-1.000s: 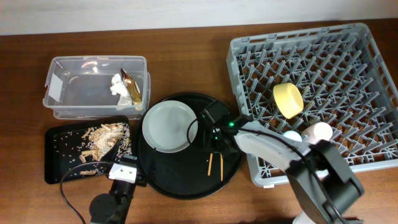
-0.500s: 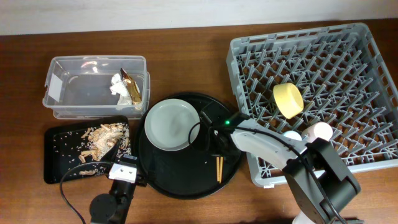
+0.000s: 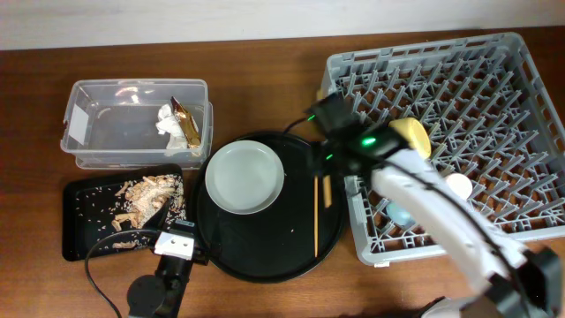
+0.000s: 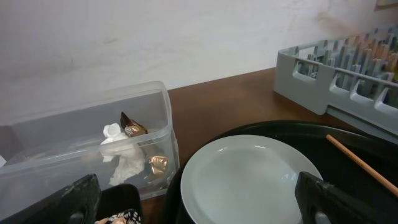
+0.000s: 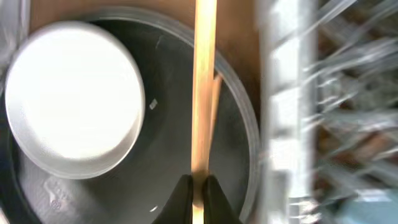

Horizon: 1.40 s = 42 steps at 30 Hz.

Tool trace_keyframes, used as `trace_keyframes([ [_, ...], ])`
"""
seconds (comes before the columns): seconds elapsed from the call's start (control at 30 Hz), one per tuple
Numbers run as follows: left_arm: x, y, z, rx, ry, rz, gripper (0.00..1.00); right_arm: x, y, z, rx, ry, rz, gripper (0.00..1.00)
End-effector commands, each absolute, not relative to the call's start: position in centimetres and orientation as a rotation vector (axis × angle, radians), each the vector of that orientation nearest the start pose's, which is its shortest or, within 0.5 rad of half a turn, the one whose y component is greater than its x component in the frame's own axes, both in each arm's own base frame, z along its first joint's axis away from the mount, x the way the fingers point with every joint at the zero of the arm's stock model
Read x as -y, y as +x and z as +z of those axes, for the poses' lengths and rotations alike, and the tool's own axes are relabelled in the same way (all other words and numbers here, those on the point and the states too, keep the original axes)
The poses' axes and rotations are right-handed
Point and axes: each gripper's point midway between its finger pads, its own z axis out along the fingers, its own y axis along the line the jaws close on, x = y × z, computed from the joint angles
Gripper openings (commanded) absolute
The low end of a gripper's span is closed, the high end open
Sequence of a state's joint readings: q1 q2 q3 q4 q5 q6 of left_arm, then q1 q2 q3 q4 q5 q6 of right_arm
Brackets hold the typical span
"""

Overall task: Sort waste into correct bins and load items into the dishwasher rack
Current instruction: 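Carry the chopstick into the dish rack and release it, then grasp the second chopstick with the right gripper and drop it in the rack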

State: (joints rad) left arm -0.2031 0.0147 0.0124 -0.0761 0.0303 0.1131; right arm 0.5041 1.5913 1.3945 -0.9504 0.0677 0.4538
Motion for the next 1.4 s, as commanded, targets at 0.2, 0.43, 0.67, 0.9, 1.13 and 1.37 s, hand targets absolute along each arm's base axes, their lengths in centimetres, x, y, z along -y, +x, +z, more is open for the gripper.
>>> trace_keyframes([
  [0.2, 5.5, 24.0, 15.7, -1.622, 0.297, -0.084, 0.99, -10.1, 36.3, 14.3, -2.763, -0.241, -0.048, 0.04],
  [0.43, 5.5, 24.0, 15.7, -1.622, 0.297, -0.084, 0.99, -10.9, 36.2, 12.9, -2.798, -0.281, -0.058, 0.32],
  [0.67, 5.5, 24.0, 15.7, -1.622, 0.297, -0.084, 0.99, -17.9, 30.8, 14.8, -2.855, -0.346, 0.268, 0.4],
  [0.9, 5.5, 24.0, 15.7, -1.622, 0.297, -0.084, 0.99, -20.4, 26.5, 8.6, -2.953, -0.052, 0.066, 0.41],
  [1.13, 5.5, 24.0, 15.7, -1.622, 0.297, -0.084, 0.99, -17.1, 27.0, 3.0, -2.959, 0.139, -0.089, 0.42],
  [1.37, 5.5, 24.0, 15.7, -1.622, 0.297, -0.084, 0.99, -19.3, 26.1, 0.9, -3.044, 0.003, 0.043, 0.37],
])
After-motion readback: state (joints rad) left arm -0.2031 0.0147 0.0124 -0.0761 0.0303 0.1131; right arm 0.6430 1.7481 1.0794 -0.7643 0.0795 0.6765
